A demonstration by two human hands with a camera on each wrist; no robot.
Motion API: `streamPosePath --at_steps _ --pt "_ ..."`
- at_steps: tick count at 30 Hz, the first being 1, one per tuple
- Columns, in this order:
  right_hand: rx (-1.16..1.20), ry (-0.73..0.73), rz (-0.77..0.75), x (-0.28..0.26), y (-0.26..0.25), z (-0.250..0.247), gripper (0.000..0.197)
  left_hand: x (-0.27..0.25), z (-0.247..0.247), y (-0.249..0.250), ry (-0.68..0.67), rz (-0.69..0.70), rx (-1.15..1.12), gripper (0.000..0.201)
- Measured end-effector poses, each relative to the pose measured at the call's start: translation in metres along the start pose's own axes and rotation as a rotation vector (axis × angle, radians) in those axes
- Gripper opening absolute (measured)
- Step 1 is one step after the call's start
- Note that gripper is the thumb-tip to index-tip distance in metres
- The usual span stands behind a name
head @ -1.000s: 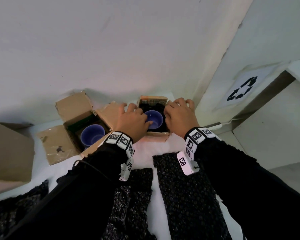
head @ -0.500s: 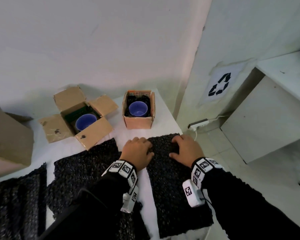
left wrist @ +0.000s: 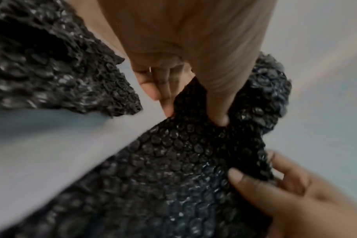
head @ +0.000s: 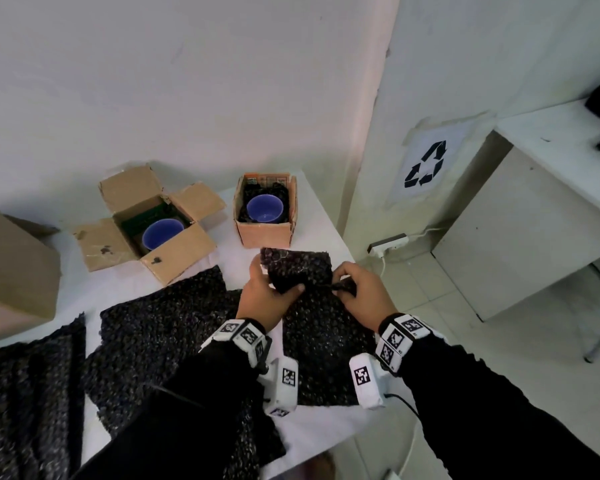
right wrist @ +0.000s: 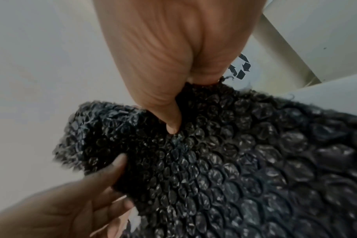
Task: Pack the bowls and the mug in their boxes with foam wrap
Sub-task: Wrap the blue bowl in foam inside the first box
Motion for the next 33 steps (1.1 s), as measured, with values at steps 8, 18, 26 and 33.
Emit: streamPosePath --at_steps 8,18,26,33 --pt "0.229 0.029 0.298 0.044 -0.041 -0.027 0.065 0.025 -0.042 0.047 0.007 0.167 0.078 0.027" --pt "0.098 0.019 0.081 0.126 -0.128 -0.051 0.024 0.082 -0.120 0.094 0.052 0.176 0.002 0.045" --pt "-0.087 0.269 -0.181 0.175 -0.182 -0.058 0.019 0.129 -0.154 0.151 0.194 0.345 0.069 0.036" --pt "-0.042 0.437 -0.480 0.164 -0.193 -0.054 0.037 0.145 -0.162 0.148 0.293 0.639 -0.166 0.051"
Point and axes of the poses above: each hand's wrist, its own x-axis towards the middle knuckle, its own z-axis out of the palm, y = z × x, the point moved 4 cm from there along x, towards the middle knuckle, and after that the axes turned 3 degrees about y, right-handed, at the moved point
